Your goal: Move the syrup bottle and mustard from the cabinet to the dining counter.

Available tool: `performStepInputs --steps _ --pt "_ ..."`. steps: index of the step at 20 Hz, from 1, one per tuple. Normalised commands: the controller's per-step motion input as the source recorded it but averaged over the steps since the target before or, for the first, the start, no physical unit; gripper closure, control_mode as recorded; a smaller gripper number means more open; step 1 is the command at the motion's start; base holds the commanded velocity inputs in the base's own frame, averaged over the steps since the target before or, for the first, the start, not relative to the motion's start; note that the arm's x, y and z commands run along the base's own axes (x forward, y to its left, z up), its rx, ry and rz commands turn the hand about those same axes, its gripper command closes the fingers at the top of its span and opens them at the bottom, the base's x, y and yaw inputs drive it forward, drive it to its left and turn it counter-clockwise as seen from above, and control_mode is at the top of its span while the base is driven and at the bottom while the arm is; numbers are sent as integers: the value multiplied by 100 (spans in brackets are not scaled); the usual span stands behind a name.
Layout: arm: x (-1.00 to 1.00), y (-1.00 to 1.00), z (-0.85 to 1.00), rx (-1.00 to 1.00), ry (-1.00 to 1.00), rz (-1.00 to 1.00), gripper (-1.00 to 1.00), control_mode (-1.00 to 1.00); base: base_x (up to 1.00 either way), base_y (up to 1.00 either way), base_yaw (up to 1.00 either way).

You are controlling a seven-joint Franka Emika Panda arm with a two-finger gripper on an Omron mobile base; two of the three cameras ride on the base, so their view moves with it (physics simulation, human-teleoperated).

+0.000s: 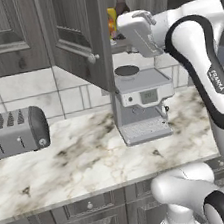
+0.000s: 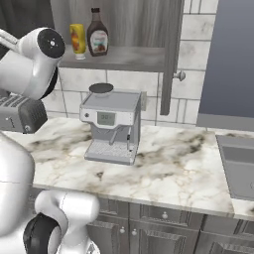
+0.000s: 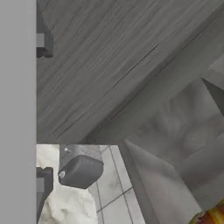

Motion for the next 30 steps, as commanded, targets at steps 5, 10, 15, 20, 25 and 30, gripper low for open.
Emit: performStepInputs --steps 5,10,15,20,25,30 --pt "23 85 0 0 11 18 -100 -100 0 0 0" --pt "1 98 0 0 9 19 -100 -100 0 0 0" --pt "0 100 0 0 4 17 -100 -100 0 0 0" --pt "-47 18 1 -7 -17 0 -100 -100 0 0 0" --pt "-35 -75 3 -14 -24 -26 -100 -100 0 0 0" --pt "-5 -81 14 -9 -18 -28 -100 -100 0 0 0"
